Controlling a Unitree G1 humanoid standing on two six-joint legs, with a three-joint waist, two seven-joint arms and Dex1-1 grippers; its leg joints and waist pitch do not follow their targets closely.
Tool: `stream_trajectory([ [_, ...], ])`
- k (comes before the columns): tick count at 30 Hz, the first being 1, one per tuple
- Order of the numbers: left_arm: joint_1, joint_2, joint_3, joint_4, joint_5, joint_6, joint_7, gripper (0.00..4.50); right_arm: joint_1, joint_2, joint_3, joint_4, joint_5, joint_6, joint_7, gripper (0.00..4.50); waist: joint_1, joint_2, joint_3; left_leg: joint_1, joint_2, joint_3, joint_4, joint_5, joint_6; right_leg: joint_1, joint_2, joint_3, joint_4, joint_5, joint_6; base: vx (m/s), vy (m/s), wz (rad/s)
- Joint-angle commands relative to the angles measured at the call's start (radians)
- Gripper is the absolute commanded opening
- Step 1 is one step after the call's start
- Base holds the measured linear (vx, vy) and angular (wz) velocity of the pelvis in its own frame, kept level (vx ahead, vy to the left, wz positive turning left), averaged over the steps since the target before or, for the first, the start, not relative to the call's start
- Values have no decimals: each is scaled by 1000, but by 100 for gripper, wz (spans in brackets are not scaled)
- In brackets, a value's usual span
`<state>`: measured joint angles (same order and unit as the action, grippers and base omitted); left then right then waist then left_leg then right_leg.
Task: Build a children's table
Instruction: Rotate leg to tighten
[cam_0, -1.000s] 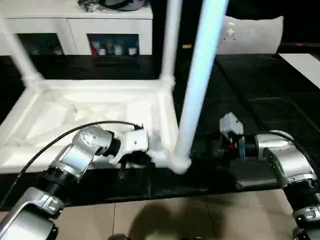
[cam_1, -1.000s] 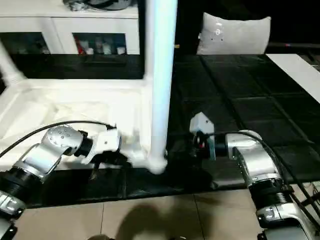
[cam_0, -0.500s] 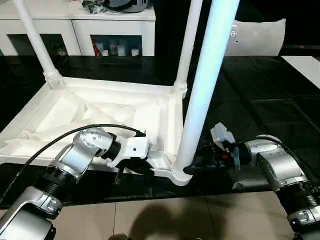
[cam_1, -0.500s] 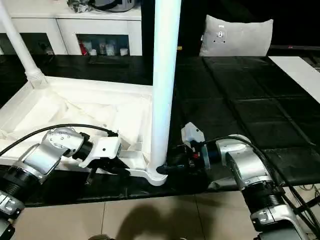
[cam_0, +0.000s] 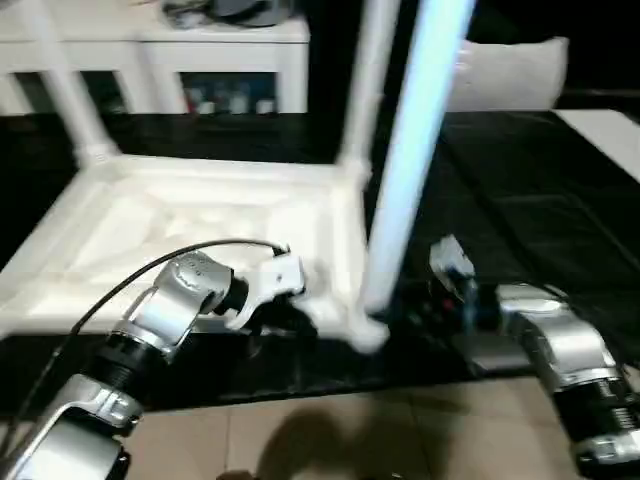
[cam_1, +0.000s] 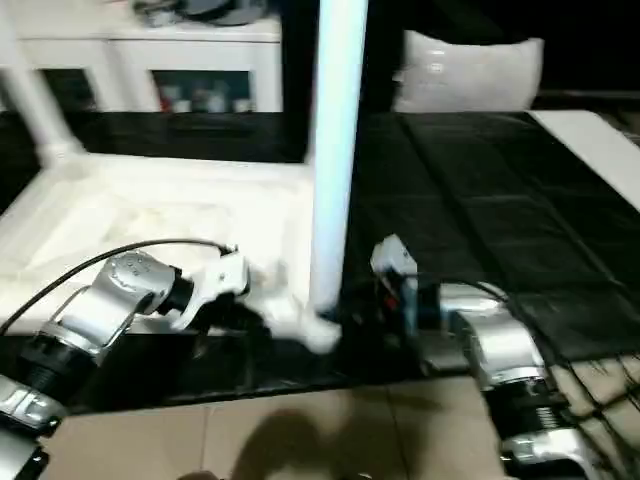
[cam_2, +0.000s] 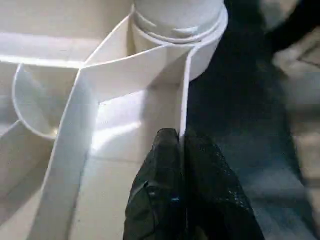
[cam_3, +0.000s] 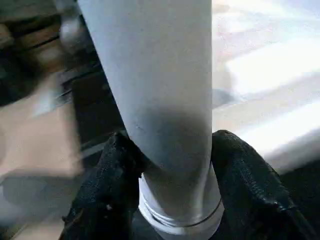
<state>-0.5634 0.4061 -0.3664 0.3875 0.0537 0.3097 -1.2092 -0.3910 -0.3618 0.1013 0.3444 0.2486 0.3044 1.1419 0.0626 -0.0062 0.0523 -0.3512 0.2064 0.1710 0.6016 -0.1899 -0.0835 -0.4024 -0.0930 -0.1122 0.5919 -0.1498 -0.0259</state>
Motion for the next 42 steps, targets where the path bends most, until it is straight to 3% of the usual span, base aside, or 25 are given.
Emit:
stream_trajectory([
  [1, -19, -78, -6, -36, -24, 33, 70, 0, -37, 60, 25, 42, -25, 8, -114, 191, -5, -9, -61, -2, 9, -10, -73, -282, 12, 48, -56, 30, -110, -613, -44, 0, 0, 0],
  [3, -24, -120, 1, -34, -11, 73, 137, 0, -69, 119, 5, 95, -54, 14, -251, 191, -24, -3, -60, -4, 9, -11, -71, -281, 15, 45, -55, 29, -112, -603, -53, 0, 0, 0],
  [5, -29, -148, 4, -31, 3, 95, 185, 0, -85, 160, -10, 111, -66, 29, -340, 191, -36, -4, -61, -10, 6, -13, -70, -275, 17, 50, -55, 24, -111, -597, -50, 0, 0, 0],
  [7, -50, -207, 22, -2, 23, 124, 288, 0, -105, 221, -34, 127, -85, 41, -478, 191, -47, -1, -61, -4, 6, -9, -68, -266, 25, 41, -50, 25, -113, -573, -61, 0, 0, 0],
  [8, -56, -223, 29, 6, 29, 134, 317, 0, -109, 236, -40, 129, -90, 42, -512, 191, -47, 0, -62, 1, 6, -9, -67, -269, 23, 39, -50, 24, -115, -570, -65, 0, 0, 0],
  [10, -67, -245, 24, 18, 51, 140, 362, 0, -109, 267, -58, 129, -73, 14, -531, 191, -48, -6, -67, -7, 11, -11, -72, -249, 32, 48, -51, 29, -104, -509, -82, 0, 0, 0],
  [11, -68, -246, 23, 19, 53, 140, 365, 0, -109, 270, -60, 128, -70, 11, -530, 191, -45, -2, -70, -3, 14, -10, -72, -239, 41, 46, -52, 32, -102, -470, -97, 0, 0, 0],
  [12, -71, -250, 20, 23, 60, 137, 375, 0, -108, 279, -68, 126, -57, 1, -524, 245, -45, -2, -71, -4, 15, -9, -72, -228, 45, 47, -53, 35, -97, -438, -109, 0, 0, 0],
  [13, -80, -249, 17, 35, 74, 127, 393, 0, -101, 276, -67, 117, -56, -14, -508, 258, -44, -3, -73, -12, 18, -9, -74, -190, 59, 54, -51, 38, -84, -351, -140, 0, 0, 0],
  [14, -82, -248, 17, 37, 77, 124, 396, 0, -99, 275, -65, 115, -57, -17, -504, 265, -42, -2, -74, -12, 18, -9, -74, -183, 64, 55, -51, 38, -82, -334, -146, 0, 0, 0],
  [18, -78, -225, 16, 34, 85, 103, 378, 0, -83, 234, -68, 102, -56, -40, -446, 307, -29, -1, -74, -12, 20, -4, -72, -138, 84, 60, -54, 43, -75, -254, -184, 0, 0, 0],
  [20, -75, -219, 14, 31, 86, 99, 371, 0, -80, 225, -71, 100, -54, -44, -435, 313, -25, -2, -74, -12, 20, -2, -72, -138, 84, 61, -55, 44, -74, -257, -185, 0, 0, 0],
  [22, -65, -203, 8, 31, 91, 79, 356, 0, -75, 200, -77, 93, -48, -54, -404, 348, -21, 2, -72, -9, 20, -2, -73, -151, 79, 61, -55, 43, -79, -278, -180, 0, 0, 0],
  [24, -54, -174, -2, 39, 97, 43, 328, 0, -67, 153, -79, 83, -40, -76, -336, 354, -17, 6, -72, -6, 21, -3, -74, -168, 77, 60, -56, 43, -82, -289, -177, 0, 0, 0],
  [25, -42, -129, -21, 55, 101, -32, 273, 0, -63, 81, -79, 83, -38, -106, -243, 361, -13, 5, -73, -7, 22, -5, -74, -168, 78, 62, -54, 43, -78, -268, -182, 0, 0, 0],
  [30, -30, -45, -59, 58, 90, -149, 127, 0, -71, -26, -65, 95, -47, -133, -99, 415, -4, 3, -70, -5, 22, -2, -74, -189, 84, 61, -56, 45, -80, -292, -181, 0, 0, 0],
  [33, -28, 3, -82, 53, 77, -212, 28, 0, -76, -79, -45, 94, -57, -156, -16, 443, 4, 5, -69, 1, 26, -1, -76, -199, 71, 57, -55, 47, -75, -292, -187, 0, 0, 0],
  [37, -40, 40, -110, 69, 86, -279, -36, 0, -62, -121, -3, 57, -35, -179, 118, 448, 14, 6, -70, 1, 29, -1, -77, -208, 70, 59, -54, 46, -73, -287, -189, 0, 0, 0],
  [39, -41, 52, -119, 71, 86, -305, -59, 0, -60, -127, 5, 51, -20, -175, 154, 415, 20, 5, -71, 2, 30, 0, -77, -201, 70, 59, -55, 48, -71, -276, -194, 0, 0, 0],
  [42, -43, 83, -148, 62, 72, -382, -154, 0, -56, -140, 45, 32, 15, -141, 266, 400, 29, 3, -72, 1, 30, 0, -77, -195, 73, 60, -56, 47, -68, -277, -195, 0, 0, 0],
])
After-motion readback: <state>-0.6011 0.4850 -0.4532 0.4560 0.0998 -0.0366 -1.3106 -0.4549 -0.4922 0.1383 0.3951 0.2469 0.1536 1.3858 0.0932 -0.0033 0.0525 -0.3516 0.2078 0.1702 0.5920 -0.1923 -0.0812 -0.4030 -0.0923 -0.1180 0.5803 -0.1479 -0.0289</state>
